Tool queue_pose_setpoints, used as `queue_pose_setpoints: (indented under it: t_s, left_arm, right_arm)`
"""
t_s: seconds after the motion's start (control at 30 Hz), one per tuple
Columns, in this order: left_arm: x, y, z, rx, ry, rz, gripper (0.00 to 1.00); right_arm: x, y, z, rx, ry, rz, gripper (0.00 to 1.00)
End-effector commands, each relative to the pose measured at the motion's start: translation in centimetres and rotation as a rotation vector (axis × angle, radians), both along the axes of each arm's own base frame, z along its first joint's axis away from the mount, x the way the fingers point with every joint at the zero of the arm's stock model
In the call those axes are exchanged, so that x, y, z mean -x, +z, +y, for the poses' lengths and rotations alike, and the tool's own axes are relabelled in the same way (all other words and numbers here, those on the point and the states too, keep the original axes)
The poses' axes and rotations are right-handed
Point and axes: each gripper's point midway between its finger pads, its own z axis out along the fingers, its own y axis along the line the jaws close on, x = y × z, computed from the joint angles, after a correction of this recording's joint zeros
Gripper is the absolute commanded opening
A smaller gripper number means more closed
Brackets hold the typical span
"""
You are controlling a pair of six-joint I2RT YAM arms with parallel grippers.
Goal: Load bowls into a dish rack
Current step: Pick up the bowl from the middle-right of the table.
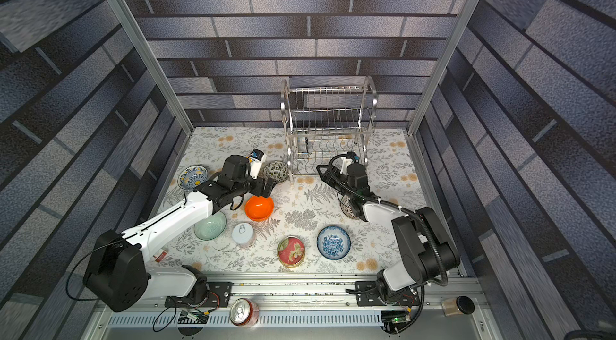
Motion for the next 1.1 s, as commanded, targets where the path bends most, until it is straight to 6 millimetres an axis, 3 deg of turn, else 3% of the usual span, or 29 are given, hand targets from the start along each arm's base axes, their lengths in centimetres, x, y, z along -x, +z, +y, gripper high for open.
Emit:
queue_pose_setpoints:
  t_s: [0.0, 0.37, 0.77, 1.07]
  left_arm:
    - [-0.1, 1.9, -0.4, 0.027, 0.005, -0.03, 1.0]
    - [0.2, 1.6, -1.0, 0.012, -0.014, -0.029, 1.0]
    - [0.3, 1.4, -1.0, -0.004, -0.016, -0.029, 1.0]
    - [0.2, 1.2, -0.8, -0.021, -0.013, -0.028, 1.0]
  right_arm:
    - [1.8, -1.0, -0.8, 0.084, 0.007, 0.025, 0.61]
    - [5.7, -2.0, -3.6, 0.246, -0.024, 0.103, 0.61]
    - [8.4, -2.6, -6.7, 0.446, -0.077, 0.204, 0.61]
    - [10.2, -2.0, -9.1, 0.672, -0.09, 0.26, 0.61]
